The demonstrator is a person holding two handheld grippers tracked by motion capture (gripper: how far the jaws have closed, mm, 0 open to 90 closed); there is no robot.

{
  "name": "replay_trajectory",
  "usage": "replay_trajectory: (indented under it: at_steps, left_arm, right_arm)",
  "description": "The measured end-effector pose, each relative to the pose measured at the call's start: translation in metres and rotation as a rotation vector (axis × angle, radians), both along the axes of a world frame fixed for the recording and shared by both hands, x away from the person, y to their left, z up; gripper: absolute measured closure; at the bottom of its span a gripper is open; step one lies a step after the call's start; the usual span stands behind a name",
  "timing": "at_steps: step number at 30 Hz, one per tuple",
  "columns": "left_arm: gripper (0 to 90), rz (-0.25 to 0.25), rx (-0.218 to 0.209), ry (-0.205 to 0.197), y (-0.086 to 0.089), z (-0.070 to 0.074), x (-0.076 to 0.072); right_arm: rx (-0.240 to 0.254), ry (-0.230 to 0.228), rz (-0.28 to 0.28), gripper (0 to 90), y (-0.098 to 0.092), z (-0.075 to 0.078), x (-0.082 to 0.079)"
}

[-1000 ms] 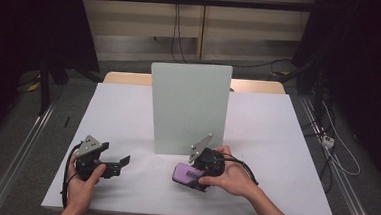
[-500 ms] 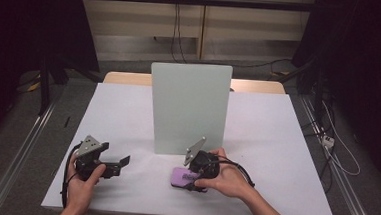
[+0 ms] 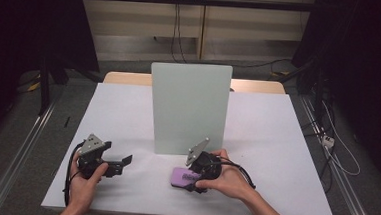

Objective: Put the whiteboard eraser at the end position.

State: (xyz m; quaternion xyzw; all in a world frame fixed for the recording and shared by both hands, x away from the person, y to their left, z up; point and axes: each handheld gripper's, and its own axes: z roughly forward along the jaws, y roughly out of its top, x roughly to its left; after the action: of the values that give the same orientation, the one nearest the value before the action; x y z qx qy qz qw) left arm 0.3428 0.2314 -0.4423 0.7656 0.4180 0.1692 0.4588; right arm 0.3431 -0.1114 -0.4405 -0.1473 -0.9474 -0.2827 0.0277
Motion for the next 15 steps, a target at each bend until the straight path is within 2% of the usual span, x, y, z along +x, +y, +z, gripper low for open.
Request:
replay_trajectory:
  at_steps: [5,8,13,15]
  left_arm:
    - [5.4,-0.001,-0.004,-0.002,0.0002,0.0003,0.0001]
    - [5.4,0.001,-0.005,-0.003,0.0002,0.0004,0.0]
    - [5.4,0.002,-0.005,-0.003,0.0004,0.0004,0.0003]
    - [5.4,0.003,-0.004,-0.002,0.0004,0.0003,0.0003]
  right_arm:
    - [0.006,0.009,-0.033,22.4,-0.0008,0.0004,0.0009]
    - [0.014,0.0,-0.046,14.6,-0.0027,0.001,0.0027]
    - [0.042,-0.021,-0.068,9.0,-0.0048,0.0061,0.0024]
    - [0.047,-0.031,-0.074,9.8,-0.0059,0.0081,0.0022]
